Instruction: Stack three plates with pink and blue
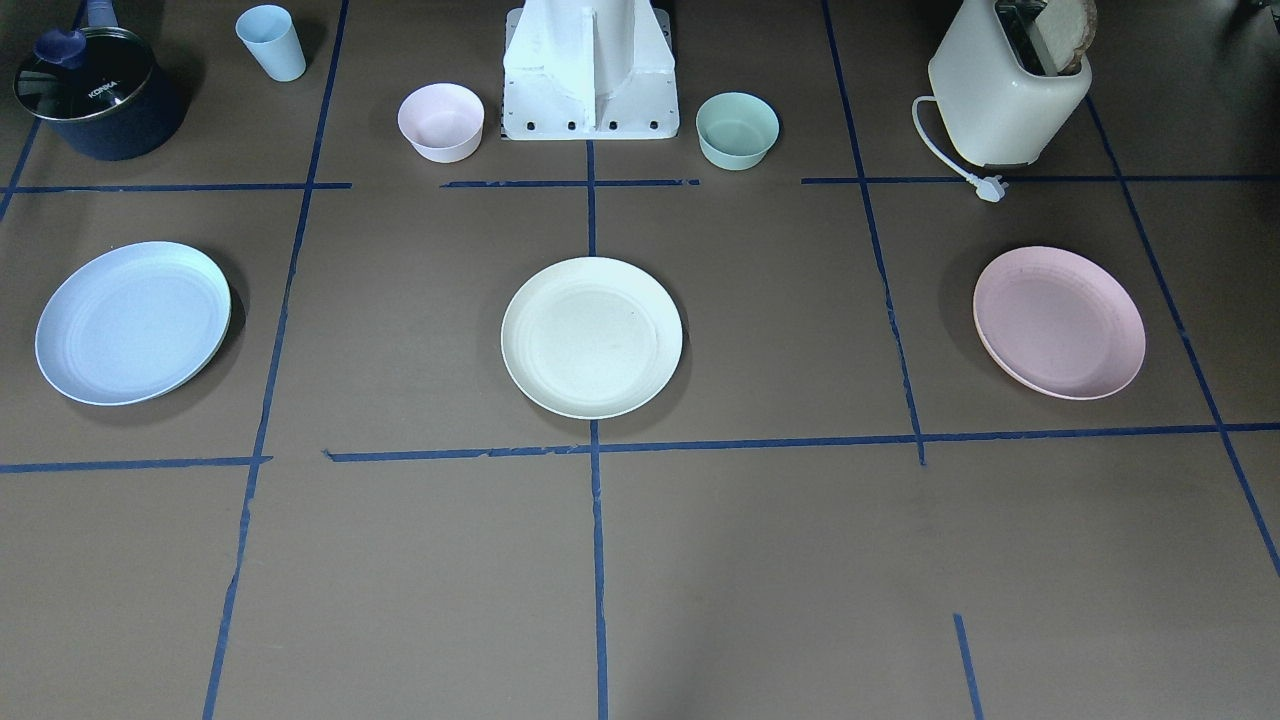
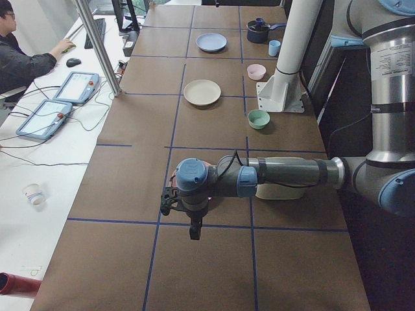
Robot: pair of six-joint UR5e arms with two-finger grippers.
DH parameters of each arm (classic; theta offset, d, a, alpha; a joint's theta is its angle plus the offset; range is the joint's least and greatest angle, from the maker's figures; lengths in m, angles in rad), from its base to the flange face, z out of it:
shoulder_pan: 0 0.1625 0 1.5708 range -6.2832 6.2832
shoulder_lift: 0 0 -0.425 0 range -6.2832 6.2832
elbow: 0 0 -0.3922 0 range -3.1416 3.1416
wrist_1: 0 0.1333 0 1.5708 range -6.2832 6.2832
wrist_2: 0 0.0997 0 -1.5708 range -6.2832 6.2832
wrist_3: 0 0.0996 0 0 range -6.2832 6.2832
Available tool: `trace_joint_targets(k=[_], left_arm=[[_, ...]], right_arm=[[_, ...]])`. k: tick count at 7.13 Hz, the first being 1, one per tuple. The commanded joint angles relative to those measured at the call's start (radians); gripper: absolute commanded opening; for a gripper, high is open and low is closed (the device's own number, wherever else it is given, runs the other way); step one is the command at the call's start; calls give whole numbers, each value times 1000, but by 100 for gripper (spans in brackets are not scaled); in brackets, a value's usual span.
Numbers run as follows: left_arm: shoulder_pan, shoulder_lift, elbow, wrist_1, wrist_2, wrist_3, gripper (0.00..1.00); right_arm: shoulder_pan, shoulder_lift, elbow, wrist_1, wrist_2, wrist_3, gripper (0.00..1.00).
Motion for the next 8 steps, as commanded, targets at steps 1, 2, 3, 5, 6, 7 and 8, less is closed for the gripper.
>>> trace_joint_targets(k=[1, 2, 3, 5, 6, 7, 8], left_arm=[[2, -1, -8, 0, 2, 0, 100], [2, 0, -15, 2, 0, 0, 100], [9, -1, -14, -3, 0, -2, 100], [34, -32, -11, -136, 5, -11, 100], [34, -55, 7, -215, -1, -11, 100], [35, -54, 14, -230, -3, -8, 100], [58, -51, 24, -277, -3, -11, 100]], right_arm=[[-4, 0, 0, 0, 2, 0, 100], [-5, 0, 0, 0, 0, 0, 100], [-7, 0, 3, 0, 6, 1, 100], [-7, 12, 5, 0, 11, 3, 100], [-7, 14, 3, 0, 11, 2, 100], [-7, 15, 2, 0, 11, 2, 100], [-7, 15, 2, 0, 11, 2, 100]])
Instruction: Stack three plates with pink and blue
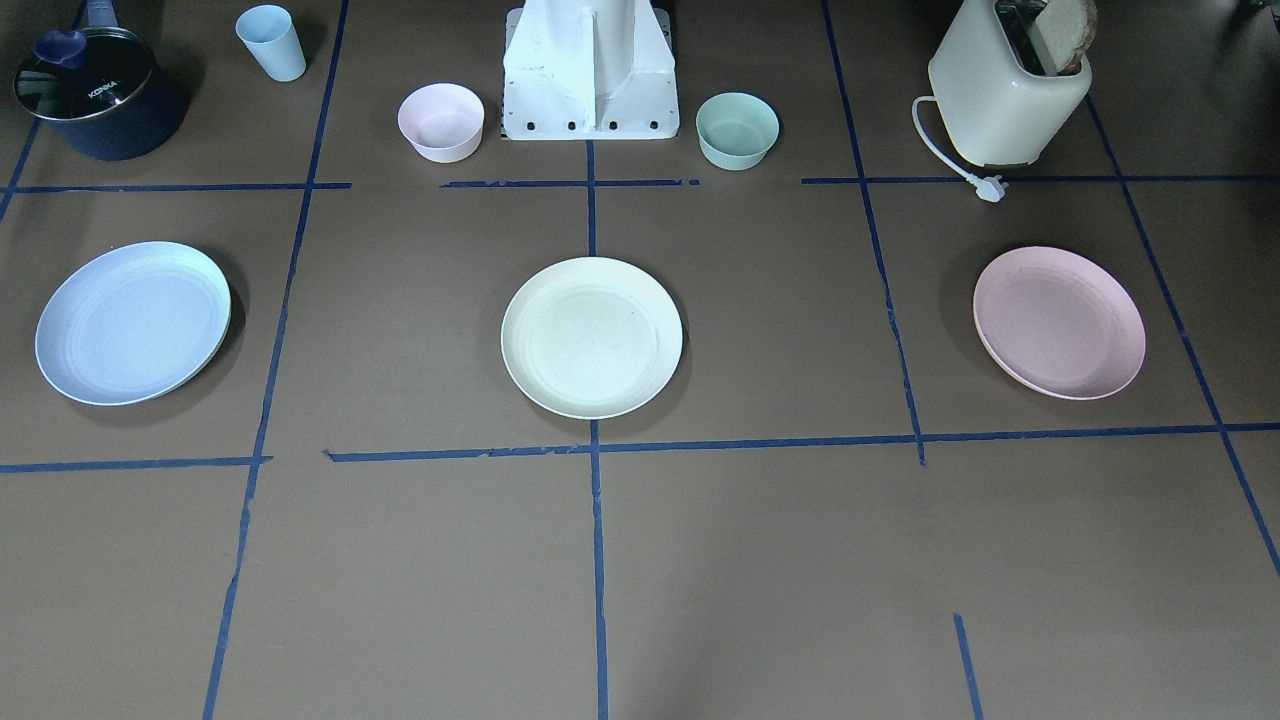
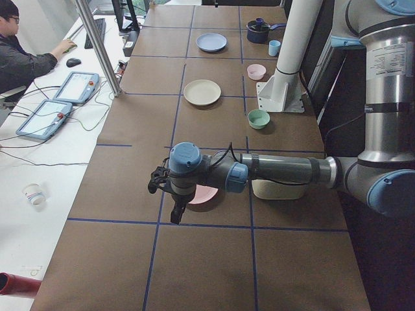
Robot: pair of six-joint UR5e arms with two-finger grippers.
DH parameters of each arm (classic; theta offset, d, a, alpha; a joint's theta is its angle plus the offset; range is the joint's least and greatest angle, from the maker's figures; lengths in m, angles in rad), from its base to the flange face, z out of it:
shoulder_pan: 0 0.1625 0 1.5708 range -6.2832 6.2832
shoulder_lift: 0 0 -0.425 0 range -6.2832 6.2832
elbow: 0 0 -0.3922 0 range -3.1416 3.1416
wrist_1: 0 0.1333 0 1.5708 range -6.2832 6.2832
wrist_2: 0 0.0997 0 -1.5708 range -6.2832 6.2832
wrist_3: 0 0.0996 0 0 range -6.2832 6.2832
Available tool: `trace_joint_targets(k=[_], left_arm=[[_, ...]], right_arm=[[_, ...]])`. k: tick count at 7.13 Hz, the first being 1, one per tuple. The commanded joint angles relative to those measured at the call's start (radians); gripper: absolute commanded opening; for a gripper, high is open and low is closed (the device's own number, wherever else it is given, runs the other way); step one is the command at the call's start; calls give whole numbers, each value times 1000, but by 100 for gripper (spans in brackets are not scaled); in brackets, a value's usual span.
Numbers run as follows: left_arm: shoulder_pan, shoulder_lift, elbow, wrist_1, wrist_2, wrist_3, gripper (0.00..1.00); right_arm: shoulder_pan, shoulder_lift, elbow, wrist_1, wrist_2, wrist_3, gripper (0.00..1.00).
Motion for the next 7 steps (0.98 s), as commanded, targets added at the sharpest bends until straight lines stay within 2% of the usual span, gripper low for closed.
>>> trace_joint_targets(k=[1, 2, 5, 6, 7], left_arm=[[110, 8, 23, -83, -27, -123, 100], [196, 7, 42, -139, -32, -267, 100], [371, 2, 283, -669, -26, -758, 100], [396, 2, 315, -721, -26, -805, 100], [423, 2, 321, -717, -24, -807, 100]], right_arm=[[-3, 1, -2, -2, 0, 0, 100], [-6, 1, -1, 0, 0, 0, 100], [-9, 1, -2, 0, 0, 0, 100], [-9, 1, -4, 0, 0, 0, 100], [-9, 1, -4, 0, 0, -2, 100]])
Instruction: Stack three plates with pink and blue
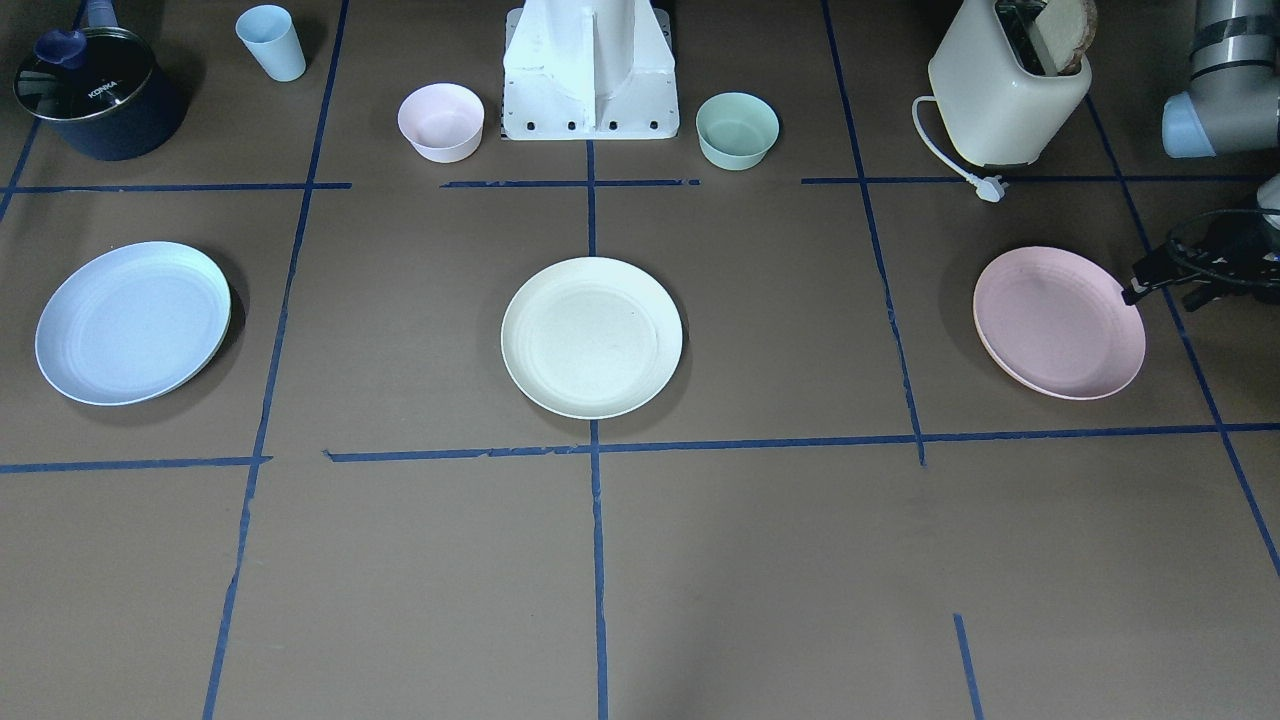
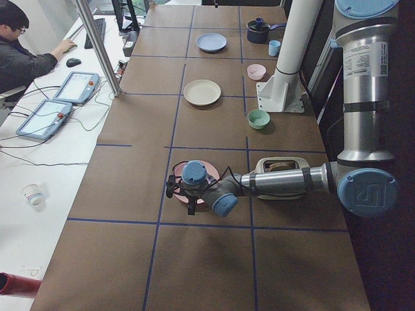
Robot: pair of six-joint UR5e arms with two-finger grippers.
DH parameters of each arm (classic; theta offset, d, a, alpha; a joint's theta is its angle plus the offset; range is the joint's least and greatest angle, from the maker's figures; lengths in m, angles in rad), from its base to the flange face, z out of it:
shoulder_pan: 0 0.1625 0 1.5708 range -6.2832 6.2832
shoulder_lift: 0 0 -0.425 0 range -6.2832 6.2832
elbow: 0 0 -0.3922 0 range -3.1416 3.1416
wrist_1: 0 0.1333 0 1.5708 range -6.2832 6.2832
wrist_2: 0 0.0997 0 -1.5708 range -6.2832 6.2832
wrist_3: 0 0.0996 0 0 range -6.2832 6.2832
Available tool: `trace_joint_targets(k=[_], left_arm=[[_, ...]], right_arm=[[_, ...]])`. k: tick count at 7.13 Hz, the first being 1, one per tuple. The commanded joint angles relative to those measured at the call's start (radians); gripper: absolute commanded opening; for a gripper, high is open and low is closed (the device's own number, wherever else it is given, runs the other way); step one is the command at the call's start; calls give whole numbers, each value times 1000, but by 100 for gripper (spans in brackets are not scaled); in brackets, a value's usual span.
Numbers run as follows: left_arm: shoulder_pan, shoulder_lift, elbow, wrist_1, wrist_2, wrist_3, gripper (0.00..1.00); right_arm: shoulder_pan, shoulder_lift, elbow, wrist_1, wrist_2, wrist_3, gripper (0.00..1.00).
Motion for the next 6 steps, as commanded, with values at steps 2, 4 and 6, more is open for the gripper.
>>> trace_joint_targets(k=[2, 4, 6], left_arm=[[49, -7, 54, -42, 0, -68, 83], [49, -11, 51, -51, -2, -196, 32], [49, -15, 49, -53, -5, -205, 1]], right_arm=[[0, -2, -2, -1, -2, -1, 100], [0, -2, -2, 0, -2, -1, 100], [0, -2, -1, 0, 0, -1, 100]])
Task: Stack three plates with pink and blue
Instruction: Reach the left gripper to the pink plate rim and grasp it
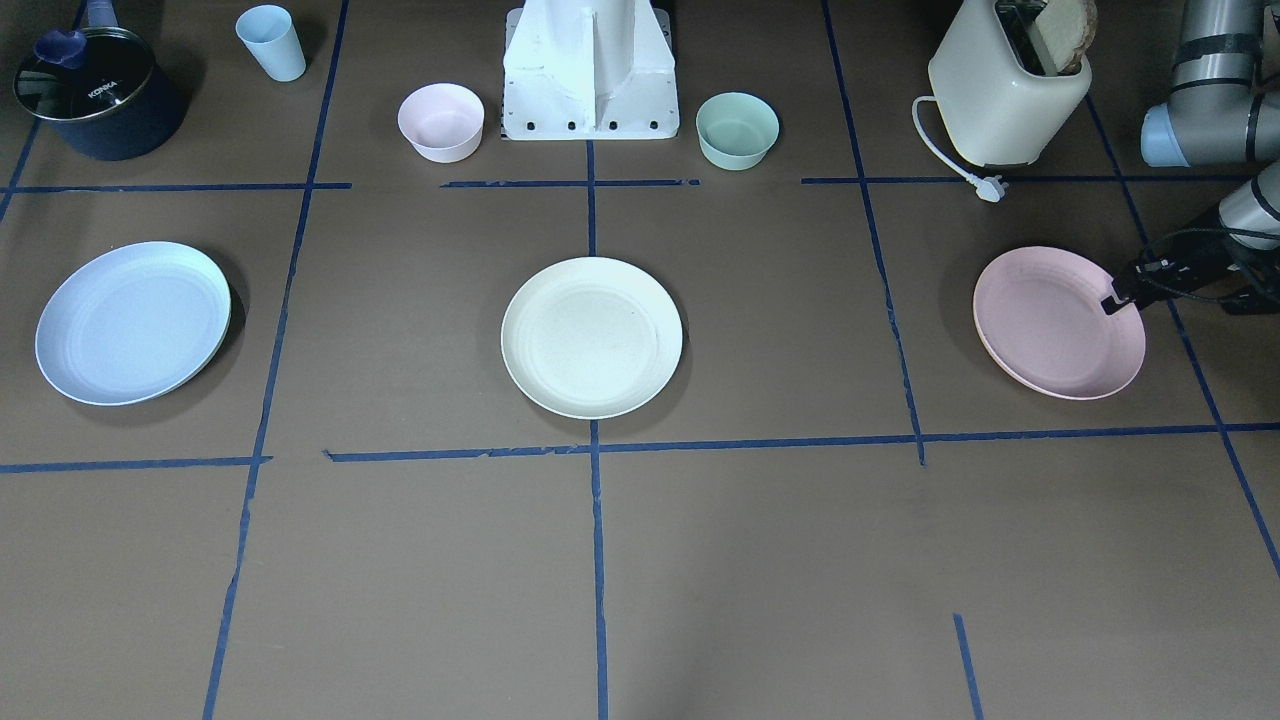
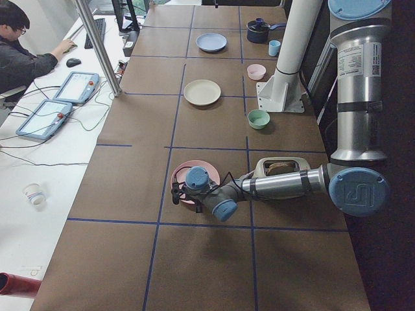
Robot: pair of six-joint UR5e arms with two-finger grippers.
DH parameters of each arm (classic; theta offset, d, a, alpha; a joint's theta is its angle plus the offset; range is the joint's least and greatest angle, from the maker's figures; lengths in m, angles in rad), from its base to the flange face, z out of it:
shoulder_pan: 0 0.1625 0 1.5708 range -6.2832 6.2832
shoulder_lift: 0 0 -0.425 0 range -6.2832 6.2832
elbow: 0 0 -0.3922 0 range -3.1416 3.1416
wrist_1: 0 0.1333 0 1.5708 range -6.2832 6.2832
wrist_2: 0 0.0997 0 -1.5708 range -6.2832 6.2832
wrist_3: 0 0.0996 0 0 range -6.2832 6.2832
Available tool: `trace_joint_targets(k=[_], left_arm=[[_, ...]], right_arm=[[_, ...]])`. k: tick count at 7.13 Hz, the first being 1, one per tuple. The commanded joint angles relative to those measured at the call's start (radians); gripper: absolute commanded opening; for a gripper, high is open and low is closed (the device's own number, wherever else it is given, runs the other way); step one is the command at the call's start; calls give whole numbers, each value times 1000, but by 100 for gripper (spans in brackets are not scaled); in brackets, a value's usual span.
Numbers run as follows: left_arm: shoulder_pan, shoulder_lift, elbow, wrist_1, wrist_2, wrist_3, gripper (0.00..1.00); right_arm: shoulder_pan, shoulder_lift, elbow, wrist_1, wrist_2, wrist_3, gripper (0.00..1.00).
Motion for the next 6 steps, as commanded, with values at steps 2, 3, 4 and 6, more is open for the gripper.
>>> trace_joint_targets(k=[2, 3, 4, 6], left_arm=[[-1, -5, -58, 3, -11, -55, 0], [-1, -41, -104, 6, -67, -169, 0], [-1, -95, -157, 7, -122, -307, 0], [70, -223, -219, 11, -105, -446, 0]], right_arm=[[0, 0, 1, 0, 1, 2, 100], [0, 0, 1, 0, 1, 2, 100], [0, 0, 1, 0, 1, 2, 100], [0, 0, 1, 0, 5, 2, 100]])
